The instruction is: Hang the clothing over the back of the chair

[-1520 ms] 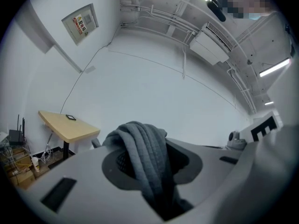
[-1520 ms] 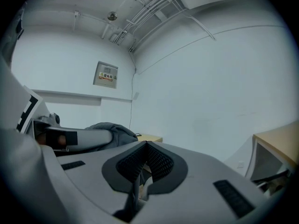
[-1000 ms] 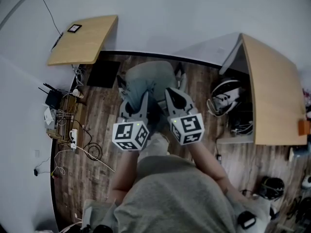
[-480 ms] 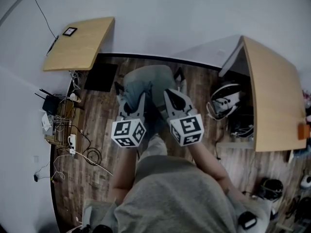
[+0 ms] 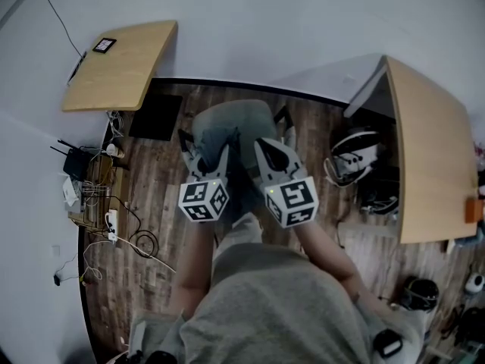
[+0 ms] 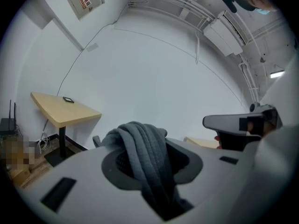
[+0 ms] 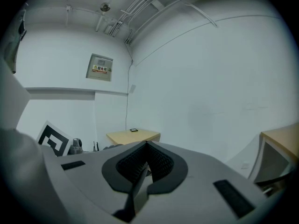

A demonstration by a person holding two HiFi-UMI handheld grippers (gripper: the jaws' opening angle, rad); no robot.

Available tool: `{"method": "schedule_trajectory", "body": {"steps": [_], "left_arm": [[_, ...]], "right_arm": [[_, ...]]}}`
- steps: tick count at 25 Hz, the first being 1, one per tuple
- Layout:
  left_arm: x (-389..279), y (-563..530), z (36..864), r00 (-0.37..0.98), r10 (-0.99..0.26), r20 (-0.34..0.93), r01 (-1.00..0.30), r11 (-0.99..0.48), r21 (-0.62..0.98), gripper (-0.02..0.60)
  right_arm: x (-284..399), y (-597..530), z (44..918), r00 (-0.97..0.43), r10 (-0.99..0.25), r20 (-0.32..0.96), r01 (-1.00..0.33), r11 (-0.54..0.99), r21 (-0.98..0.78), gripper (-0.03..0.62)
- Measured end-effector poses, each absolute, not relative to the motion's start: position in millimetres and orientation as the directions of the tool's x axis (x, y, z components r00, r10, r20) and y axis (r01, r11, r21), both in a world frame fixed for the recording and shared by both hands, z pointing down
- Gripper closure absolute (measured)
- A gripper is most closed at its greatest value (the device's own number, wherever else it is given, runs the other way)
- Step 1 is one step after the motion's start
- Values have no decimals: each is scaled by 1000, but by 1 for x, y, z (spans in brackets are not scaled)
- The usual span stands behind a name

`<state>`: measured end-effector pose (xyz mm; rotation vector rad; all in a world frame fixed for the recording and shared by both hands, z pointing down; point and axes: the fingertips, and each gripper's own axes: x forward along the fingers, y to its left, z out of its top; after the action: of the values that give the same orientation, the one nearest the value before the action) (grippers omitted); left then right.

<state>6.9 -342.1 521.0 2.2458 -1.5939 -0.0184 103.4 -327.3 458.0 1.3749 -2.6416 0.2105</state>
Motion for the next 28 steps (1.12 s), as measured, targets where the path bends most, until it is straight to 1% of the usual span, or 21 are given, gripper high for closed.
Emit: {"method": "schedule_trajectory", "body": {"steps": [15, 24, 28], "left_arm": [[3, -381, 596, 369, -864, 342, -902, -243, 358, 468], [5, -381, 602, 354, -854, 382, -915, -232, 329, 467], [1, -374, 601, 341, -851, 398, -920, -217, 325, 429]], "right_arm": [[94, -356, 486, -563, -786, 257, -822, 564, -76, 595], [90, -359, 489, -565, -784, 259, -821, 564, -84, 595], [89, -356, 489, -564, -784, 260, -822, 563, -86, 595]]}}
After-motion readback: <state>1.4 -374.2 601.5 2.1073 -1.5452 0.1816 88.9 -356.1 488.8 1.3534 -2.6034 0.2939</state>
